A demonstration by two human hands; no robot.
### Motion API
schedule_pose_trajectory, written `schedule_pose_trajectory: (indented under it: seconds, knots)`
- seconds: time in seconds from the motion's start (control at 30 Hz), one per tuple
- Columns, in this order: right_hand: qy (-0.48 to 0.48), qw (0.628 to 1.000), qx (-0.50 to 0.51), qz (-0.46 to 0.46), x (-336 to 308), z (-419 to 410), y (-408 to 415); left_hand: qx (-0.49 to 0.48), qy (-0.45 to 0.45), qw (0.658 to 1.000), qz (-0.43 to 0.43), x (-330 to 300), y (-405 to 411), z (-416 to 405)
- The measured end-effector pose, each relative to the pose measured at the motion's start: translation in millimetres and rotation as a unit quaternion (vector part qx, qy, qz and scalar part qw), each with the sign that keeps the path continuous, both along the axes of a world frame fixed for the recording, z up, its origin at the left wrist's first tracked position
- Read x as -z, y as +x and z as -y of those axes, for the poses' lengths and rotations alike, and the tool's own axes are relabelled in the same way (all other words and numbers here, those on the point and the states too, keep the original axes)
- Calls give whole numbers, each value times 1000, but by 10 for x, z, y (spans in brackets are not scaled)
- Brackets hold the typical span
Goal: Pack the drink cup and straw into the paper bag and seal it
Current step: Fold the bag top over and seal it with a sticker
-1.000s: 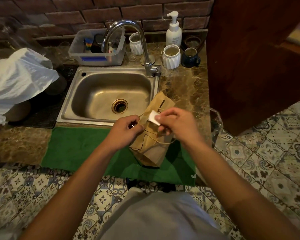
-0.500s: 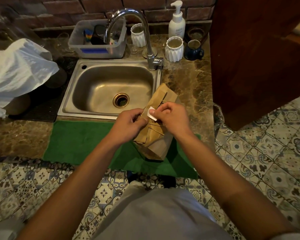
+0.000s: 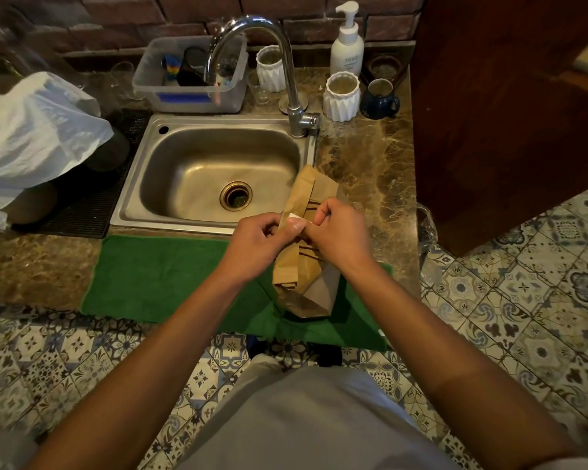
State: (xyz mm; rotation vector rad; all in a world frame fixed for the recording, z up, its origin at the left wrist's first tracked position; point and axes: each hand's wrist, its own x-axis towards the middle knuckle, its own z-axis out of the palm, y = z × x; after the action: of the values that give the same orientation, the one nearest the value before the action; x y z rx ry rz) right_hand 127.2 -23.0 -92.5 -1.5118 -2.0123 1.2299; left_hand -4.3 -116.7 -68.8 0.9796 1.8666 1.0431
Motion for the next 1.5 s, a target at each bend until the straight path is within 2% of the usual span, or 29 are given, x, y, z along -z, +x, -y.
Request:
schedule_pose_trajectory:
  seconds: [0.17,0.37,0.53,0.73,0.87,0.97,1.13,1.5]
  knots:
    - [18,1000,12,-4,-2,87,0,-15,10,1000,-20,83,-24,-19]
    - [42,999,-21,23,-1,129,6,-66,-17,997,35,54,11,-65]
    - [62,995,-47,61,-44,106,46,-30,-51,998,5,11,-44,-105]
    - [81,996,-42,20,-122,220,179,-41,-39,998,-24,-13,-120,-76]
    - [130,975,-157,88,-306,486,235,-48,-40,996,-56,23,-82,-96]
    - [125,958,-219,137,-288,653,177,-50,-32,996,-59,-5,-50,-124]
    - [112,950,-233,173,-187,694,135,-40,-12,998,-44,23,-26,-49]
    - [79,958,-222,166,-226,547,177,-38,0,998,-42,27,-66,4]
